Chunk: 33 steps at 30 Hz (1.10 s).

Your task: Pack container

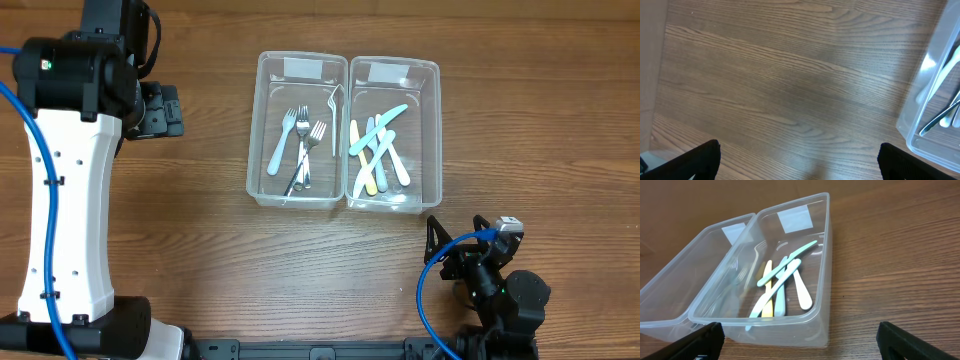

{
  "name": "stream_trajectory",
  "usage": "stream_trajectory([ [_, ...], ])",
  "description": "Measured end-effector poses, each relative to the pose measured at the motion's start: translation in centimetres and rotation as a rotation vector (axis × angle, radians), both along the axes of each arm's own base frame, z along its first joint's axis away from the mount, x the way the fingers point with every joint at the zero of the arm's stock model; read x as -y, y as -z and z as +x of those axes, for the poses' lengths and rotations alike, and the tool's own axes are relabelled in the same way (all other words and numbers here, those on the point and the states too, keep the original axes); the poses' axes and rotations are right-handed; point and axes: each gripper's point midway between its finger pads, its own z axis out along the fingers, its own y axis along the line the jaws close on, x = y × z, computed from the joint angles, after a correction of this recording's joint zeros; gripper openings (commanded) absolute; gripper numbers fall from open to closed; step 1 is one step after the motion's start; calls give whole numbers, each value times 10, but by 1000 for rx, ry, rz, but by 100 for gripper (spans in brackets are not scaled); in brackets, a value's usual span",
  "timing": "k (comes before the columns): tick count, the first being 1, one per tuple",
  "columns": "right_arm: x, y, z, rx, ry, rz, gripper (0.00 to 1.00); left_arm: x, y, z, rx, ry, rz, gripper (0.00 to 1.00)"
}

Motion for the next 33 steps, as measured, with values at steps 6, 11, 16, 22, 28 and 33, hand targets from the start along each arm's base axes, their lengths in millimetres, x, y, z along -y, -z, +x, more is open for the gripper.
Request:
stream_trajectory([
  [6, 0, 0, 0, 0, 0, 0, 100, 1, 0, 0, 2, 2, 0, 100],
  [11, 0, 0, 0, 1, 0, 0, 100, 7, -18, -7, 74, 24, -4, 100],
  [16, 0, -1, 0, 3, -1, 0, 100, 8, -91, -11, 441, 25, -27, 100],
  [22, 0, -1, 1, 6, 0, 0, 100, -7, -151, -37, 852, -28, -45, 100],
  [28, 0, -1, 0, 5, -1, 0, 100, -22, -101, -55, 916, -81, -28, 100],
  [33, 0, -1, 1, 5, 0, -1, 100, -25, -16, -76, 806, -96, -20, 100],
])
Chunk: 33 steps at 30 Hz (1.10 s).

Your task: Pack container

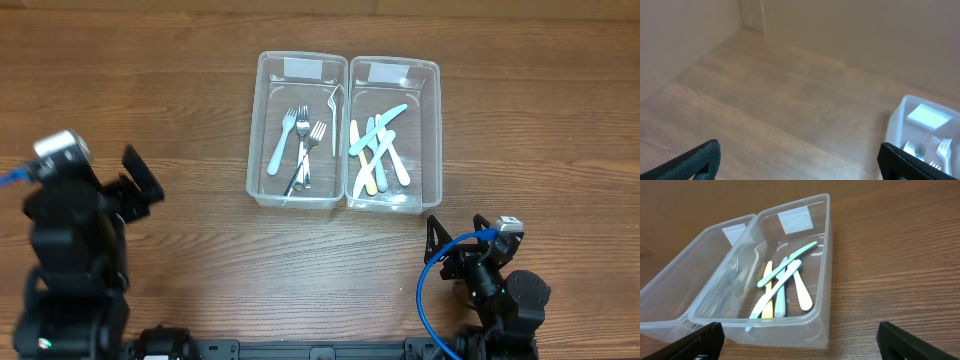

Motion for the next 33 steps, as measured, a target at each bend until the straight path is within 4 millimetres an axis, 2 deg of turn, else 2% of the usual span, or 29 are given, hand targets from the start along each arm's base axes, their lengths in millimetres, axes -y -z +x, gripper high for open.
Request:
stream_trajectory([
  [5, 0, 1, 0, -2, 0, 1, 100, 0, 53, -22, -7, -21, -38, 100],
  [12, 0, 0, 0, -1, 0, 0, 100, 0, 113, -32, 69, -59, -120, 100],
  [19, 0, 0, 0, -1, 0, 1, 100, 1, 158, -38, 72, -62, -139, 100],
  [24, 0, 0, 0, -2, 0, 0, 100, 2, 175, -39, 41, -37, -97, 100],
  [33, 0, 0, 0, -1, 0, 0, 100, 8, 171, -39, 33, 84, 62, 100],
])
